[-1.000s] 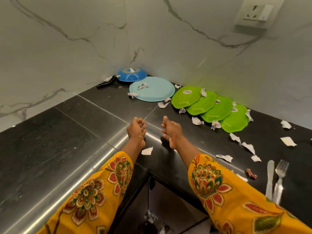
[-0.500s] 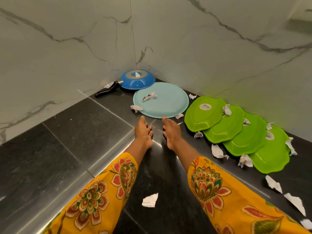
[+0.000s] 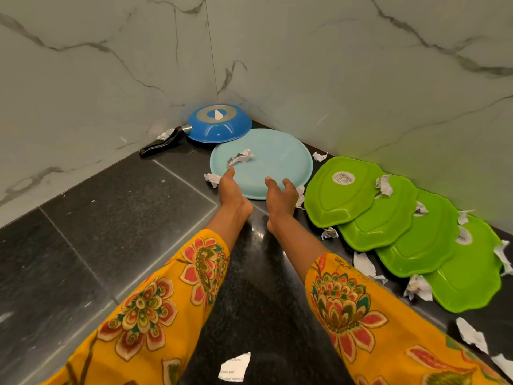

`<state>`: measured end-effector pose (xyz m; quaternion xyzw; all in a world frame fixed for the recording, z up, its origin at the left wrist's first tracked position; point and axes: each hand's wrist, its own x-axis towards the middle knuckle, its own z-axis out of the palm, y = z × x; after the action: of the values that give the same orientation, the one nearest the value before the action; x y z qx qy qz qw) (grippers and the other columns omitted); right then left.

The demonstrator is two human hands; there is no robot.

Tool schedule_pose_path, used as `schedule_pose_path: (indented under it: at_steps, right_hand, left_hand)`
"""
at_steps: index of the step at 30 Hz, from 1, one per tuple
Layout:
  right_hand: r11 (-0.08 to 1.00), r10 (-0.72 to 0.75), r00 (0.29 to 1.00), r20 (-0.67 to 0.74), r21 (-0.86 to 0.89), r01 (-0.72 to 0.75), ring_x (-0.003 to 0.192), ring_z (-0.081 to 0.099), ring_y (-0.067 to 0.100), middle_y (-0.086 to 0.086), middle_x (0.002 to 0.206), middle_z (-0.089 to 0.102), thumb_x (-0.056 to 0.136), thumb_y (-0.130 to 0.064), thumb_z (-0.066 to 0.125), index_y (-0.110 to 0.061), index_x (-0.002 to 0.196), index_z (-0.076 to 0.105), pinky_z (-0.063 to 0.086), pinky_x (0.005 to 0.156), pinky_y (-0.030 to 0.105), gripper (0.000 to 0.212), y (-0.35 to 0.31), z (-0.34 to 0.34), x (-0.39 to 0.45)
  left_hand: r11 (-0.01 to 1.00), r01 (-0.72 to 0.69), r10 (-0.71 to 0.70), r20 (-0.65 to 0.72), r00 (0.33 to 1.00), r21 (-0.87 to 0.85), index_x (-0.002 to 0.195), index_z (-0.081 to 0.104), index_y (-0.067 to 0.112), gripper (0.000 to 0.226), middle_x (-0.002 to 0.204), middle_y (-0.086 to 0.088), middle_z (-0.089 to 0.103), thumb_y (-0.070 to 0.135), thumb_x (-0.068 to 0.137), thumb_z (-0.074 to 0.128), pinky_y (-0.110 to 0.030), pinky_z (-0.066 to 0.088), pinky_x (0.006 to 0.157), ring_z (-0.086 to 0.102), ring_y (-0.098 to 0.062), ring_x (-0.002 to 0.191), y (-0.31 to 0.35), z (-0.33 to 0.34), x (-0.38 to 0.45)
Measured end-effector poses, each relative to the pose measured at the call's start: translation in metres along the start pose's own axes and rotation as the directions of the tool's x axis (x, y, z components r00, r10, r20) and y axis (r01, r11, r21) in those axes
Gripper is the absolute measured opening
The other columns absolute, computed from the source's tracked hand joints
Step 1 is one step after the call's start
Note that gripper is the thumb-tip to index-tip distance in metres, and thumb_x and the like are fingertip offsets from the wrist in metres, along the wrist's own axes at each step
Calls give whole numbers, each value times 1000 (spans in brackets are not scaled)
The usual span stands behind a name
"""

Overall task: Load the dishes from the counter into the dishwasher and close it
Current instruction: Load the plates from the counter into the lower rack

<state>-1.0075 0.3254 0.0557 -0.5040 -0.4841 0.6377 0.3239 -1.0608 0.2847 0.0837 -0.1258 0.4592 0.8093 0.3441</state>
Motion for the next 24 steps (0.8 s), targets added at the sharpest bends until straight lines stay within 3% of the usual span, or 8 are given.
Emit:
schedule_pose_path:
  at_steps: [3, 8, 10, 13, 17, 21, 24]
  right_hand:
    - [999, 1, 1000, -18, -47, -2, 132, 34, 27, 4, 149, 30, 86, -31, 62, -13, 140, 41, 38, 104, 37, 61, -2, 0, 3]
    - [998, 17, 999, -30, -66, -19, 119, 41, 25, 6, 144, 21, 88, -32, 61, -20, 134, 43, 46, 90, 32, 52, -17, 1, 0]
    - [1000, 24, 999, -47, -6, -24, 107, 45, 21, 6, 140, 23, 87, -29, 61, -19, 131, 45, 50, 93, 37, 48, -21, 1, 0]
    - [999, -3, 996, -93, 31, 6, 105, 46, 21, 5, 133, 25, 86, -25, 63, -18, 127, 46, 52, 90, 43, 45, -24, 0, -1]
    - [997, -39, 986, -163, 63, 50, 109, 48, 27, 9, 135, 21, 82, -16, 65, -20, 134, 33, 53, 89, 45, 61, -28, -3, -4]
    - [988, -110, 958, -266, 77, 135, 117, 45, 31, 15, 138, 18, 82, -4, 61, -14, 142, 19, 48, 94, 33, 74, -34, -13, -11]
    - [991, -56, 959, -279, 102, 88, 115, 47, 32, 18, 139, 24, 85, -9, 60, -11, 143, 18, 48, 94, 39, 72, -36, -17, -14]
  left_hand:
    - [999, 39, -39, -28, 999, -15, 123, 58, 14, 33, 115, -13, 67, 26, 93, 48, -47, 51, 93, 65, -32, 102, 7, 2, 4]
    - [995, 51, -56, -55, 997, -84, 124, 56, 13, 33, 111, -12, 65, 13, 92, 47, -43, 54, 83, 64, -30, 90, 11, 2, 3]
    - [996, 51, -57, -75, 996, -76, 124, 54, 14, 33, 106, -9, 64, 8, 92, 48, -40, 53, 86, 62, -26, 88, 9, 0, 2]
    - [994, 61, -69, -93, 993, -88, 116, 55, 14, 30, 96, -7, 60, 0, 90, 49, -31, 52, 77, 59, -21, 79, 7, 1, -3]
    - [989, 63, -76, -102, 992, -133, 86, 55, 12, 27, 102, -10, 59, -12, 89, 43, -26, 49, 69, 58, -20, 73, 8, 1, -9]
    - [989, 52, -63, -73, 995, -141, 100, 57, 12, 35, 88, -7, 61, -16, 88, 40, -27, 49, 69, 59, -19, 73, 9, -3, -20]
    - [987, 64, -72, -54, 996, -146, 88, 55, 11, 30, 96, -11, 61, -15, 88, 41, -27, 49, 69, 59, -21, 75, 10, -6, -32]
